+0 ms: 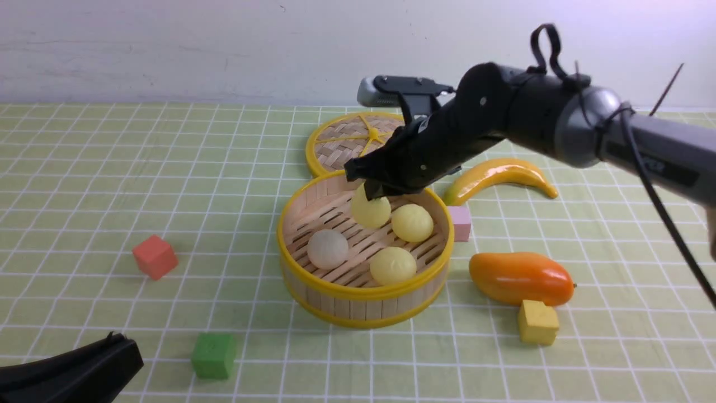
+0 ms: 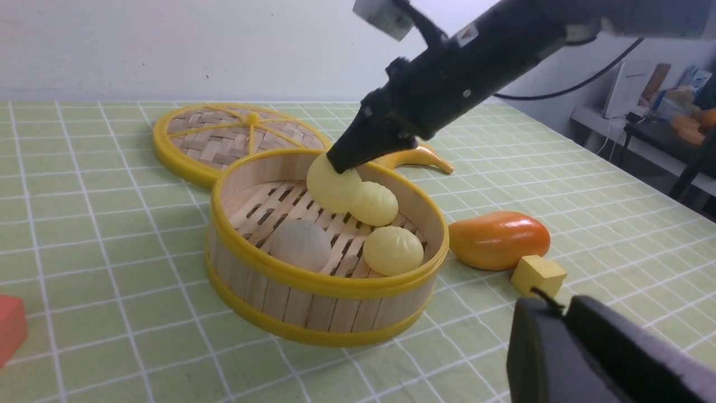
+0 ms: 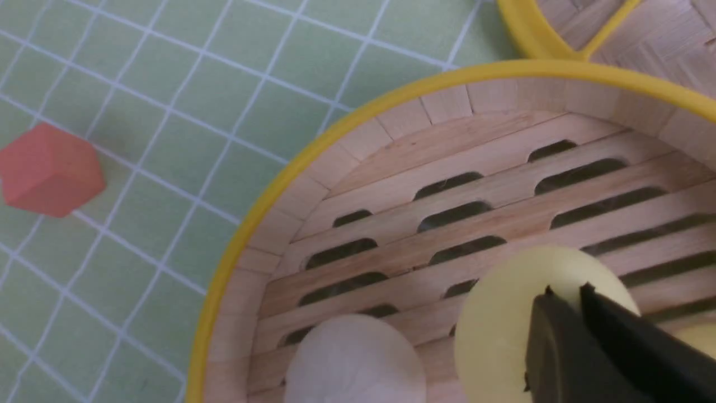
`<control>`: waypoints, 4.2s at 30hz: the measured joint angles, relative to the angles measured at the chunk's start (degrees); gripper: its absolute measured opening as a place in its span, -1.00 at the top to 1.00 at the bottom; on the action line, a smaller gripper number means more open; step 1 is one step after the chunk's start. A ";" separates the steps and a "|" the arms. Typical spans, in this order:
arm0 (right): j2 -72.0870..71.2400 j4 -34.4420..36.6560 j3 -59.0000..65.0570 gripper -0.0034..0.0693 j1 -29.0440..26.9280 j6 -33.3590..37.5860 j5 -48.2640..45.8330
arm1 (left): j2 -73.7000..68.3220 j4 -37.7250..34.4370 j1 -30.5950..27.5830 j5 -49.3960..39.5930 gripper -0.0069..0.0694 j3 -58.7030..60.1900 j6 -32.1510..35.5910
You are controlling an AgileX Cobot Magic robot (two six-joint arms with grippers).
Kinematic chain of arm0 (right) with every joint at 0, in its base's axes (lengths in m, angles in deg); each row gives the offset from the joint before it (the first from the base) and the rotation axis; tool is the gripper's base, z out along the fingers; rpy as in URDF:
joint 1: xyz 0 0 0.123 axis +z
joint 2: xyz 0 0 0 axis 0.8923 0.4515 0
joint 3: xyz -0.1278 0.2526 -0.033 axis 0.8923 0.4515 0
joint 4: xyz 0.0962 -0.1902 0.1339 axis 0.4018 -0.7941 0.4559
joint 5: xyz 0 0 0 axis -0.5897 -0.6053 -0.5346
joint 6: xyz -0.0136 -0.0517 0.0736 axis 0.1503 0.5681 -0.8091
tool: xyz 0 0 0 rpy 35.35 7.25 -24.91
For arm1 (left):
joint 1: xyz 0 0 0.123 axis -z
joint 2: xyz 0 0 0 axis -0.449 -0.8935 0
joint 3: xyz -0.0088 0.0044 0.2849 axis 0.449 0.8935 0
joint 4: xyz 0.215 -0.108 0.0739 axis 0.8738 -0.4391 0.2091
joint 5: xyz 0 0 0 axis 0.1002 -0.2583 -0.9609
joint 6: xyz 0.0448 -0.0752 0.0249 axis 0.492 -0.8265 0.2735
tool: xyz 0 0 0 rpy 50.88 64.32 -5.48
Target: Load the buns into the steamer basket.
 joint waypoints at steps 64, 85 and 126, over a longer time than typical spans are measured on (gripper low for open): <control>-124.20 -12.63 105.07 0.96 -22.03 2.43 12.93 | -0.04 0.00 0.00 -0.37 0.58 0.00 0.00; -124.31 -12.63 104.90 0.93 -22.07 2.25 12.17 | -0.06 0.00 0.00 -0.37 0.55 0.00 0.00; -124.33 -12.46 104.86 0.86 -22.07 2.25 12.07 | 19.46 11.55 -30.43 -18.68 0.85 14.90 -30.02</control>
